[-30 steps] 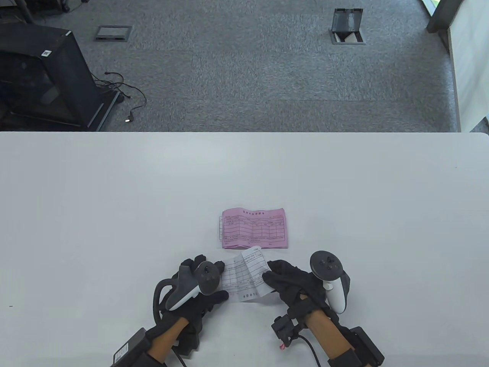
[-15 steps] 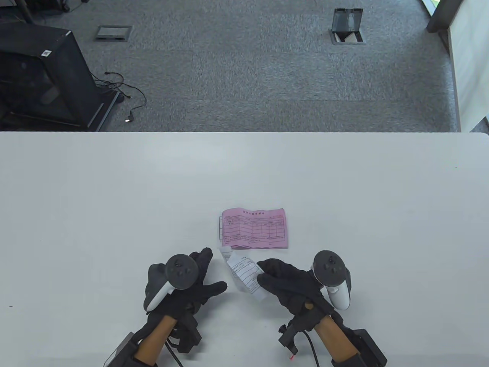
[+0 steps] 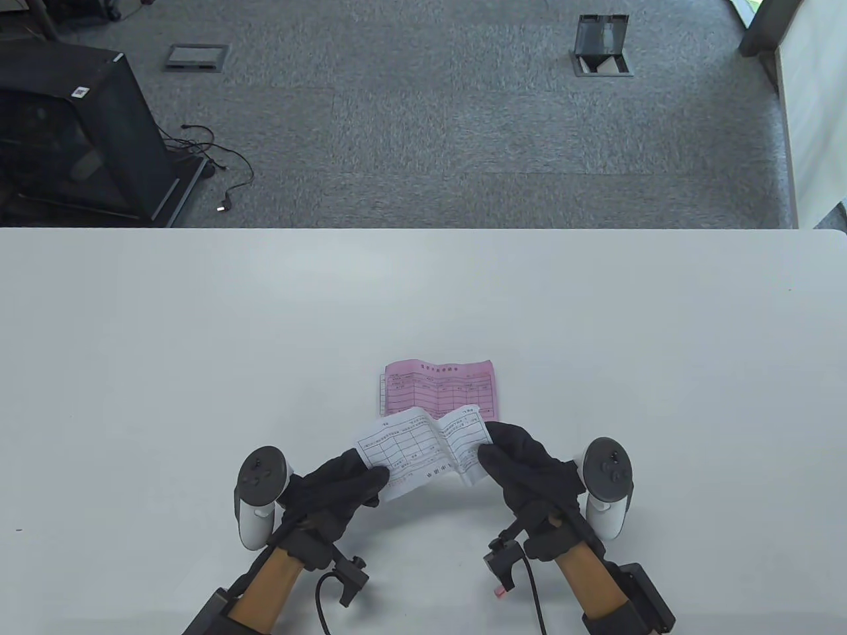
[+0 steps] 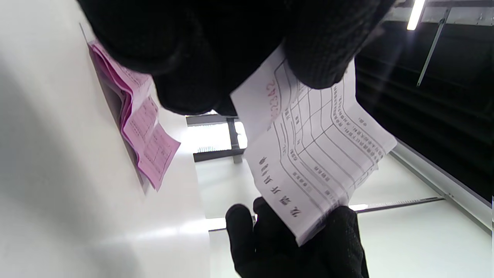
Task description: Unfold folded invoices and stack
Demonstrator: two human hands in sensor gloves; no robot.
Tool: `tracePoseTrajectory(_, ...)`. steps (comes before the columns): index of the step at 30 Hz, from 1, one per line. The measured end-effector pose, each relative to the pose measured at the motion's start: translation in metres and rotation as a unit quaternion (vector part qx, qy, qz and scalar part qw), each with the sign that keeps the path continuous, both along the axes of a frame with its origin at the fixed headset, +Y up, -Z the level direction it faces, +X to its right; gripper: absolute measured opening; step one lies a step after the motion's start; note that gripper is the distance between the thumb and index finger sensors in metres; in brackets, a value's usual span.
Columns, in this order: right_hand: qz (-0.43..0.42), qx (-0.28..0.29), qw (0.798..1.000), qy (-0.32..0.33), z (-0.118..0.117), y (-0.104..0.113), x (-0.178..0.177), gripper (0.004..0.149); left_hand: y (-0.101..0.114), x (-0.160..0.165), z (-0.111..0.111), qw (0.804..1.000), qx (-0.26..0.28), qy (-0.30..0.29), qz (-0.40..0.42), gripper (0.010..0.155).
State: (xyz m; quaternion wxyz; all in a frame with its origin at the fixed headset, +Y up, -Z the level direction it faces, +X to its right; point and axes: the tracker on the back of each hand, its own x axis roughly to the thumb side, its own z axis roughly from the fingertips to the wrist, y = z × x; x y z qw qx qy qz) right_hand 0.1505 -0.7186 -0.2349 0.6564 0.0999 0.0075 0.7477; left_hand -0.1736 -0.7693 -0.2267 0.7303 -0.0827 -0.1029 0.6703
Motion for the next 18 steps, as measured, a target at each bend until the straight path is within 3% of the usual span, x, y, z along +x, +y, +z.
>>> tracePoseTrajectory(4,0.071,0.0,0.997,-0.038,-0.006,-0.005,0.01,0.037,0.0,-0.009,0.0,0.998,0.001,0.055,-0.038,0.04)
tracePoseTrajectory(11,0.181,-0.007,0.982,-0.046,-0.011,-0.012,0.006,0.037,0.001,-0.012,-0.005,0.986,0.005,0.094,-0.138,0.04)
tracePoseTrajectory(18,0.263,-0.043,0.959,-0.095,-0.018,-0.023,0.006,0.037,0.007,-0.003,-0.016,0.959,0.008,0.138,-0.246,0.045)
